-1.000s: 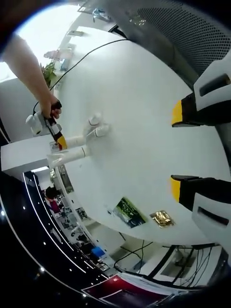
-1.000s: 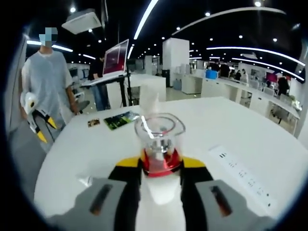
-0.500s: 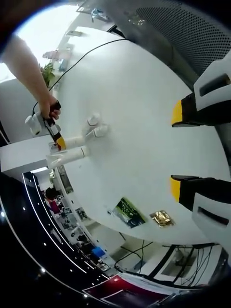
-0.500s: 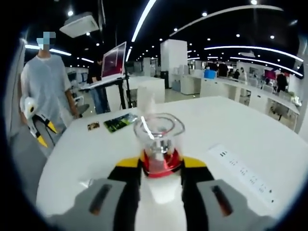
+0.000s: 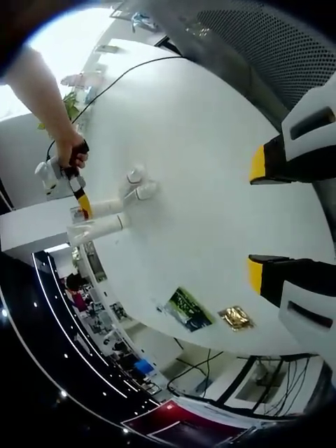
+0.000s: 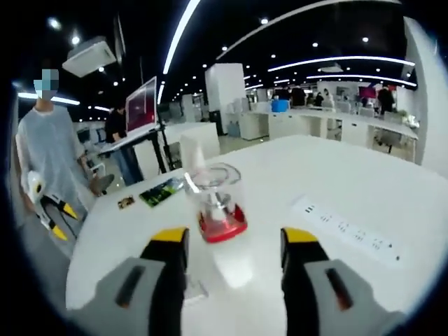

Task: Arrange the skincare products in the storage area until every visible bottle or jar stands upright without overlapping.

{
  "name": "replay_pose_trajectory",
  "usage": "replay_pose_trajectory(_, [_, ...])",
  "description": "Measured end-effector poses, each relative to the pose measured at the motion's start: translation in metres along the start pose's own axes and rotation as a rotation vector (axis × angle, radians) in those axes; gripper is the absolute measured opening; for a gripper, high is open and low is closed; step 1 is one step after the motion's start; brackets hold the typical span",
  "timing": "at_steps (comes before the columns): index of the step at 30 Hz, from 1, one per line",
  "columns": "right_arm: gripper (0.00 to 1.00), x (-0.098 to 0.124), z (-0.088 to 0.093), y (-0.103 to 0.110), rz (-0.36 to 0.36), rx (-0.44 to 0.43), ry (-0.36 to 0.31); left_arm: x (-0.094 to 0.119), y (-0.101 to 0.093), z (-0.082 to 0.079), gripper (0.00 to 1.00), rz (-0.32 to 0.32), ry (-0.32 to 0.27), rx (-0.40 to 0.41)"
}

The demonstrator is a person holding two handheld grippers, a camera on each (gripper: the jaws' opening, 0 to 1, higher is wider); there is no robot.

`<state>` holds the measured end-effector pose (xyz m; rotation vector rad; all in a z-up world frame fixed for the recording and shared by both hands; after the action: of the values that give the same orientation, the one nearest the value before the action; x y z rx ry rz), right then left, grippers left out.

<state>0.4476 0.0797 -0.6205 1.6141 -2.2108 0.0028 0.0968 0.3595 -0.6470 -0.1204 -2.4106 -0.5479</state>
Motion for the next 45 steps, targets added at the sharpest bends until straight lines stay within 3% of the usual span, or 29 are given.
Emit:
replay_pose_trajectory(5, [0.58,0.036,0.009,0.032,0.065,-0.048,-0.051,0.002,0.001,-0.004,0.44,0.020,-0.020,0.066])
replay_pose_trajectory(11, [0.59,0.075,0.012,0.089,0.115,-0.085,-0.080,0.009,0.004,-0.008,0.45,0.069,-0.054,0.105])
replay_pose_trajectory(13, [0.59,0.084,0.013,0.117,0.120,-0.101,-0.095,0.017,0.010,-0.017,0.44,0.094,-0.119,0.181])
replay_pose_trajectory(15, [0.61,0.085,0.014,0.136,0.109,-0.087,-0.059,0.019,0.012,-0.019,0.46,0.125,-0.119,0.243])
replay_pose_trajectory(17, [0.61,0.087,0.016,0.155,0.100,-0.086,-0.041,0.021,0.017,-0.017,0.48,0.141,-0.083,0.286])
replay_pose_trajectory(23, [0.63,0.072,0.025,0.219,0.037,-0.085,-0.008,0.034,0.012,-0.020,0.48,0.278,-0.078,0.302])
replay_pose_trajectory(31, [0.63,0.042,0.038,0.270,-0.075,-0.087,0.046,0.056,0.002,-0.026,0.52,0.383,-0.106,0.291])
replay_pose_trajectory(37, [0.64,0.019,0.040,0.301,-0.163,-0.098,0.076,0.074,0.000,-0.032,0.54,0.430,-0.135,0.333])
replay_pose_trajectory(45, [0.67,-0.002,0.050,0.338,-0.247,-0.101,0.126,0.080,0.005,-0.028,0.54,0.431,-0.151,0.388])
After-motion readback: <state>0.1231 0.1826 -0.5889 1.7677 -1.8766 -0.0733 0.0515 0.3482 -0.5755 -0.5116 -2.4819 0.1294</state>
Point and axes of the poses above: the point that each gripper's makers call its tool centre point, and the gripper's own axes: x roughly backward along the fingers, y roughly to its left, z roughly out of its underside, the point moved 8 cm from there along x, roughly backward along the fingers, and after that the axes turned 14 degrees about -z, right-handed, at the moved point
